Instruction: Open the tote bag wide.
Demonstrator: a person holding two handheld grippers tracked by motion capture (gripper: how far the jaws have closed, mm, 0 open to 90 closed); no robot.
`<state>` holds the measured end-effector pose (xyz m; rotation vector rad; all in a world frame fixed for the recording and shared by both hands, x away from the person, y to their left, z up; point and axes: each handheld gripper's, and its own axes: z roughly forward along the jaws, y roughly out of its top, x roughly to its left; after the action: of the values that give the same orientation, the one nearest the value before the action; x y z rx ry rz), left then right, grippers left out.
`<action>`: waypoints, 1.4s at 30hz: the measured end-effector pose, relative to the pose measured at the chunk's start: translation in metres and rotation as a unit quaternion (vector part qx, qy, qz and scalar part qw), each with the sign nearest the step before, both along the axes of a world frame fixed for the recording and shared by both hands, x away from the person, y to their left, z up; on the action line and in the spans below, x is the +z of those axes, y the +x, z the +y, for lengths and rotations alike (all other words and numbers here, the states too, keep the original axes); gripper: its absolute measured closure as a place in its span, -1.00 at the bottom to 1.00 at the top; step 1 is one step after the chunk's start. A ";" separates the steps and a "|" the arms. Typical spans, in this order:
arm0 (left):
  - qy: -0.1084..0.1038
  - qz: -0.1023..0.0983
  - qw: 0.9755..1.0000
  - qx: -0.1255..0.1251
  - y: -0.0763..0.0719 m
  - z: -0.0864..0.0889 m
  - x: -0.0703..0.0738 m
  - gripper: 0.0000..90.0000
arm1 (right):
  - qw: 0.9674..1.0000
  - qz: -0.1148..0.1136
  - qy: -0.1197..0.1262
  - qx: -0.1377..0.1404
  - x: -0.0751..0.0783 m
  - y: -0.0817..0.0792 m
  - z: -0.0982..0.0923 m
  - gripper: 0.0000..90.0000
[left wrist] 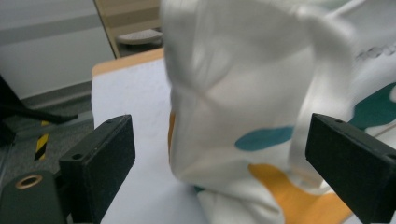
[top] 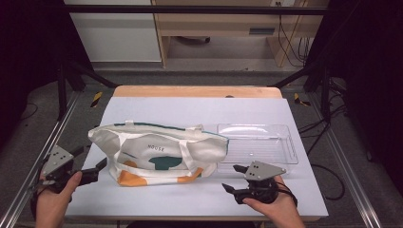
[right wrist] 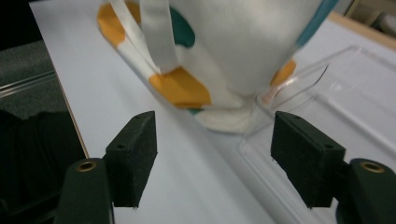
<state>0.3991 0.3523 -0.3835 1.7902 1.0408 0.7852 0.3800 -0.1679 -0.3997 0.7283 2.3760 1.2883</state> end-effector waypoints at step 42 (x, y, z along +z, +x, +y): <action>0.195 0.113 0.955 -0.192 0.110 -0.096 0.086 0.61 | 0.993 -0.013 -0.105 0.054 0.075 0.079 0.168 0.95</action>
<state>0.5095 0.2562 -0.2971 2.3753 0.6669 0.5775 0.4591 0.0000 -0.3246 0.5250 2.5114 1.0567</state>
